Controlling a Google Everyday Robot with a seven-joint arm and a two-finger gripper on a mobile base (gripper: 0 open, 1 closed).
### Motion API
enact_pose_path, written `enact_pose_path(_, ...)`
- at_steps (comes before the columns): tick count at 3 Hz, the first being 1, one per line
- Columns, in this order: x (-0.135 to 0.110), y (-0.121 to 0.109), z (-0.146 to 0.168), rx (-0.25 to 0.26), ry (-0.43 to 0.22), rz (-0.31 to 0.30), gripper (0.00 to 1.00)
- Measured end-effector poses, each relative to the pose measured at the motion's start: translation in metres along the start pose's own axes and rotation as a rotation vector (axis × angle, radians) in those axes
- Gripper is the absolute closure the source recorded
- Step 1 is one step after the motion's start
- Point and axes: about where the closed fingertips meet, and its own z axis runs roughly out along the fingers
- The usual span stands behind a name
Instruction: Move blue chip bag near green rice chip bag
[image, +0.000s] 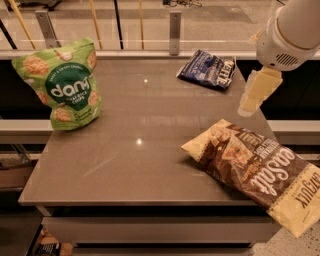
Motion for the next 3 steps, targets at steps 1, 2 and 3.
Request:
enact_pose_path(1,0.000,0.000,0.000,0.000,0.000,0.000,0.00)
enact_pose_path(2,-0.003,-0.015,0.007,0.001,0.019,0.008,0.00)
enact_pose_path(3,0.000,-0.041,0.020,0.007,0.029,0.029,0.00)
